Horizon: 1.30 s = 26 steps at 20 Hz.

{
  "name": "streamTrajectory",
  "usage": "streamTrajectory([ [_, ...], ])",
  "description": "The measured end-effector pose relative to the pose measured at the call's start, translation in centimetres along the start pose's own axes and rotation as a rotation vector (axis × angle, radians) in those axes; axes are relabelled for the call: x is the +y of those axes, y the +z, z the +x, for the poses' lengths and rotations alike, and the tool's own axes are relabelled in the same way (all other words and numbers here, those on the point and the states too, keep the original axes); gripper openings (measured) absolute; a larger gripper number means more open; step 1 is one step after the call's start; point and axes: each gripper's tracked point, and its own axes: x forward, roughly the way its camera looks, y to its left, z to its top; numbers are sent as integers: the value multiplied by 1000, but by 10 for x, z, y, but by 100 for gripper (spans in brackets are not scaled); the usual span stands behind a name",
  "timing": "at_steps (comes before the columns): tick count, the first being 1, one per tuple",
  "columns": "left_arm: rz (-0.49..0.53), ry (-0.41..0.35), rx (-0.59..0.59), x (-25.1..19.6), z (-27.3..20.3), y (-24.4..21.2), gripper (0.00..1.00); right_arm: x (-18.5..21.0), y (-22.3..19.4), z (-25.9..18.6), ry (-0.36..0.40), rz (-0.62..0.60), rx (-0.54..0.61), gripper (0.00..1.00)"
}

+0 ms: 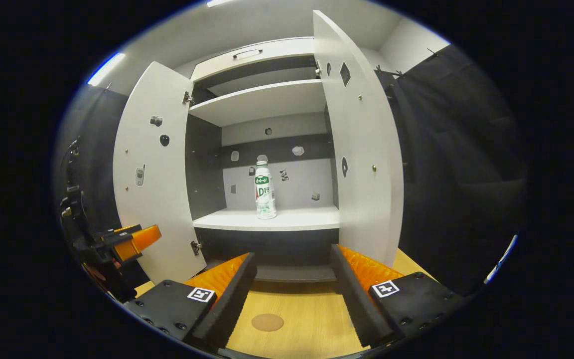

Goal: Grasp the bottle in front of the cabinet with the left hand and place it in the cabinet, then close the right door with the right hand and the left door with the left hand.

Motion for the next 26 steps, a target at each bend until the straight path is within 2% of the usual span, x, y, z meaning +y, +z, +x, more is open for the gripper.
streamTrajectory([
  [3,-27,-25,-8,-10,-13,-9,95,-2,5,-3,-6,20,-10,98],
  [6,-30,-67,9,-21,-10,-11,95,-30,26,-23,-63,-19,-57,98],
  [11,-86,-130,1,-39,2,-10,95,-96,78,-61,-225,-88,-118,98],
  [14,-108,-149,6,-43,7,-10,95,-133,122,-61,-316,-103,-181,98],
  [16,-112,-146,4,-41,10,-8,95,-149,148,-53,-344,-87,-206,98],
  [19,-115,-122,-12,-33,9,-2,95,-167,177,-31,-338,-83,-230,98],
  [24,-125,-72,-11,-22,5,-3,95,-200,192,-5,-412,-104,-231,98],
  [25,-130,-67,-10,-20,3,-4,92,-203,192,-3,-417,-108,-229,98],
  [26,-132,-61,-11,-18,2,-3,95,-204,192,-2,-418,-112,-231,98],
])
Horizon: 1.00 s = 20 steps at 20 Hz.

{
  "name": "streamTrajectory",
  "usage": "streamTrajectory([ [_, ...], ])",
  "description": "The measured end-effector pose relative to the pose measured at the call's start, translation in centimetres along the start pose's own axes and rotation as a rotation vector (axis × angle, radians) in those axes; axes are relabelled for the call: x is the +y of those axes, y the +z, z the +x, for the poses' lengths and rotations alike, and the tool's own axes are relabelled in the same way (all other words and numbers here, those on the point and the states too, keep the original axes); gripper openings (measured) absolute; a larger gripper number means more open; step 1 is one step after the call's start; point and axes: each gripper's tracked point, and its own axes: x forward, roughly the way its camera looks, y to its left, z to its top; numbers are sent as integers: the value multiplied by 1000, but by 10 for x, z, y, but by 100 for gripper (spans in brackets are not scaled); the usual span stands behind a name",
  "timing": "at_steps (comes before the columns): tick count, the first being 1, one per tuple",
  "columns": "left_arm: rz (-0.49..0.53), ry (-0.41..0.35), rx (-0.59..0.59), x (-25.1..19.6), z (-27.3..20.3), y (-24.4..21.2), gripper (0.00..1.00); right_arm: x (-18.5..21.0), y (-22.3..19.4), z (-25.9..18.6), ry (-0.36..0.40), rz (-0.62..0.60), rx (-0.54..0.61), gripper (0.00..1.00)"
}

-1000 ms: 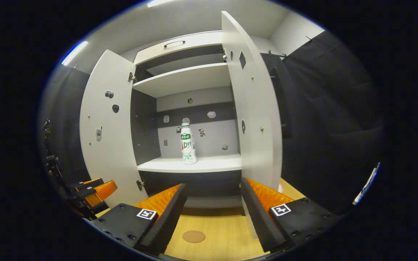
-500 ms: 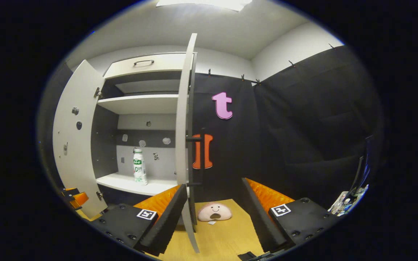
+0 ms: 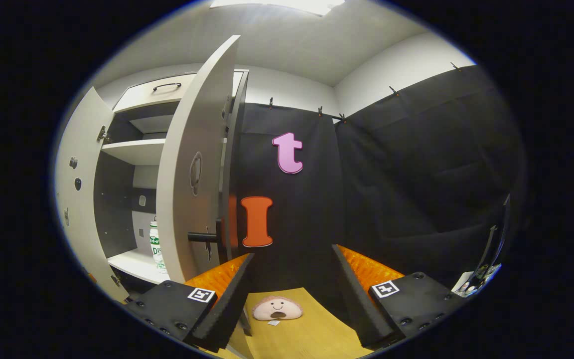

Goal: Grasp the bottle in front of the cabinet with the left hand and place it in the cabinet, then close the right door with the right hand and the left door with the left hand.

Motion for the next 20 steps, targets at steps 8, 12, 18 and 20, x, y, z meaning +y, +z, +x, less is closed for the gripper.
streamTrajectory([
  [8,26,45,-19,17,-11,6,95,11,-3,-1,34,-2,-3,96],
  [12,32,46,-39,23,-9,16,95,36,-6,-10,86,60,9,96],
  [18,1,39,-28,24,-9,14,95,78,-5,-20,124,11,31,96],
  [20,5,45,-29,26,-12,15,95,93,-4,-21,146,-13,33,95],
])
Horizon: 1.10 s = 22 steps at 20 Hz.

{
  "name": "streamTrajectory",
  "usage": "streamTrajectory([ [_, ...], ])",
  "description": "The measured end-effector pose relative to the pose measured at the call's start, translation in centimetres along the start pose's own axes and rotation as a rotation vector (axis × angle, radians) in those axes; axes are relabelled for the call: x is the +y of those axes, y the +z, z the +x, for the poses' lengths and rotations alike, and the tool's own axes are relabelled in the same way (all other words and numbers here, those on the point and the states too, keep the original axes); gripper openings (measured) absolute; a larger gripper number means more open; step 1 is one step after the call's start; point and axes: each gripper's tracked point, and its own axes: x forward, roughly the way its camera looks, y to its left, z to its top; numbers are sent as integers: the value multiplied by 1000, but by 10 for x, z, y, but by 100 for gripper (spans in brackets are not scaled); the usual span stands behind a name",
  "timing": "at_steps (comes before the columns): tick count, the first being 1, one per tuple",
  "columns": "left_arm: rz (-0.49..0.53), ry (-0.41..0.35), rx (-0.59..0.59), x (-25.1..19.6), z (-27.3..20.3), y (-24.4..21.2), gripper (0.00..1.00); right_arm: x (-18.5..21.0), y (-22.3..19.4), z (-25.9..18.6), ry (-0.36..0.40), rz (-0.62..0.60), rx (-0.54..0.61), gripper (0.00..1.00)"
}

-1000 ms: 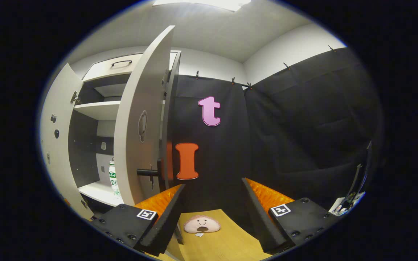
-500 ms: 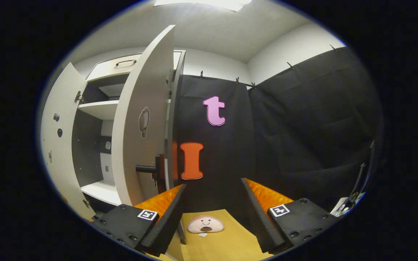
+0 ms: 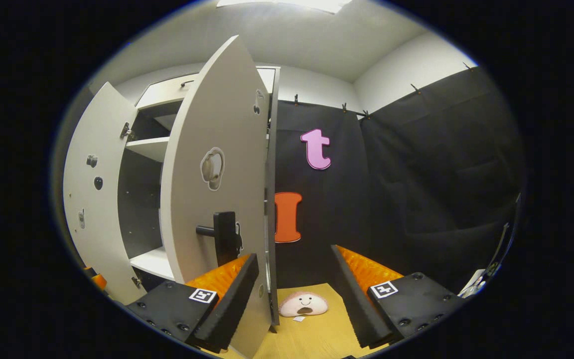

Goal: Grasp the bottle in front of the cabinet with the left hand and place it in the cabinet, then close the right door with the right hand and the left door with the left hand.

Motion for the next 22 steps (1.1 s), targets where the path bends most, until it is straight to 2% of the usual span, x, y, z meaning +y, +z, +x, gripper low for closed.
streamTrajectory([
  [10,15,82,-86,26,-21,34,95,96,-19,22,241,81,53,96],
  [12,1,149,-125,43,-29,50,94,108,-24,21,274,77,60,96],
  [13,-12,182,-148,52,-35,60,94,113,-25,21,286,71,59,87],
  [15,-36,244,-192,70,-45,80,94,120,-29,17,304,60,57,87],
  [16,-42,271,-214,80,-48,91,94,121,-31,15,308,57,58,96],
  [17,-41,295,-224,91,-50,100,94,123,-33,15,309,53,58,96],
  [18,-36,321,-222,102,-50,106,94,124,-36,13,311,50,61,87],
  [20,-29,383,-210,123,-54,117,94,124,-42,6,322,55,67,87],
  [21,-33,406,-206,132,-52,123,94,124,-44,1,332,63,67,96],
  [22,-37,423,-211,137,-49,129,94,124,-47,-3,340,74,68,96],
])
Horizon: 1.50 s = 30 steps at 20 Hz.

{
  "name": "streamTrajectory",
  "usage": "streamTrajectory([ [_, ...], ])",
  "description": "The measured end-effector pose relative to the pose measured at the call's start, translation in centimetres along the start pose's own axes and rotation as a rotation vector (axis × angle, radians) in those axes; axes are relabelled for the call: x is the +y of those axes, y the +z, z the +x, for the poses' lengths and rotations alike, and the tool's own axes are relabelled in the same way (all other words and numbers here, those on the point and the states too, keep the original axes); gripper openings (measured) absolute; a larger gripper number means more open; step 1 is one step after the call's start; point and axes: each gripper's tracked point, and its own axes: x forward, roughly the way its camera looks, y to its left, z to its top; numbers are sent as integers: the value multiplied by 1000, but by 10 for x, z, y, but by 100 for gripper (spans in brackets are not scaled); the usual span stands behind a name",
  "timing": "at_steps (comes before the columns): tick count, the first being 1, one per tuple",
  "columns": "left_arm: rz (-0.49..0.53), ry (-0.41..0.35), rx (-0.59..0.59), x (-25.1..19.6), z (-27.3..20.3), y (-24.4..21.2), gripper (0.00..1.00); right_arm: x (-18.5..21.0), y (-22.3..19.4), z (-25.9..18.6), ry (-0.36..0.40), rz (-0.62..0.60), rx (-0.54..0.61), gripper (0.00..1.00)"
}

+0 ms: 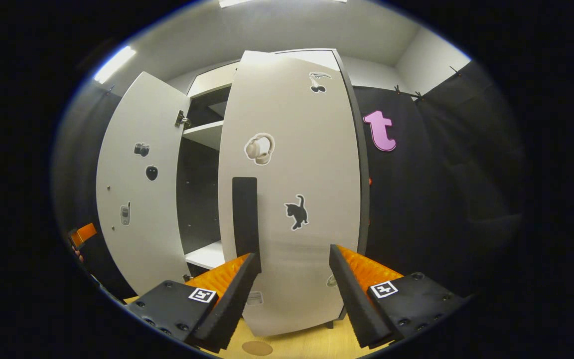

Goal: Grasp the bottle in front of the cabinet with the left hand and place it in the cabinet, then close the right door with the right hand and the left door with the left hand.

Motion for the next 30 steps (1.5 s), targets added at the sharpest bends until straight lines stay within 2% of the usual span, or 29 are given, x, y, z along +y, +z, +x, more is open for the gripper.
streamTrajectory([
  [2,16,20,-20,8,16,7,97,0,-6,-8,5,9,6,96],
  [3,43,26,-32,11,26,10,94,-3,-8,-12,1,8,9,96],
  [6,103,1,-46,7,51,15,94,-14,-13,-24,-26,7,19,96],
  [8,122,-25,-54,-2,59,15,94,-24,-15,-31,-51,9,20,96],
  [13,161,-11,-61,0,71,11,94,-42,-20,-42,-103,21,20,96],
  [19,221,-93,-65,-28,65,15,92,-51,-22,-46,-120,43,11,96],
  [21,206,-136,-53,-42,59,12,92,-52,-23,-46,-117,38,10,96],
  [22,186,-159,-43,-51,55,9,87,-53,-23,-46,-113,37,11,96],
  [25,161,-205,-27,-74,48,4,92,-55,-24,-48,-104,44,12,96],
  [26,166,-211,-27,-80,47,3,92,-57,-24,-49,-106,43,12,100],
  [27,172,-217,-28,-85,43,3,87,-60,-24,-49,-111,41,13,96],
  [30,167,-252,-17,-104,41,-3,92,-68,-25,-57,-128,39,12,96],
])
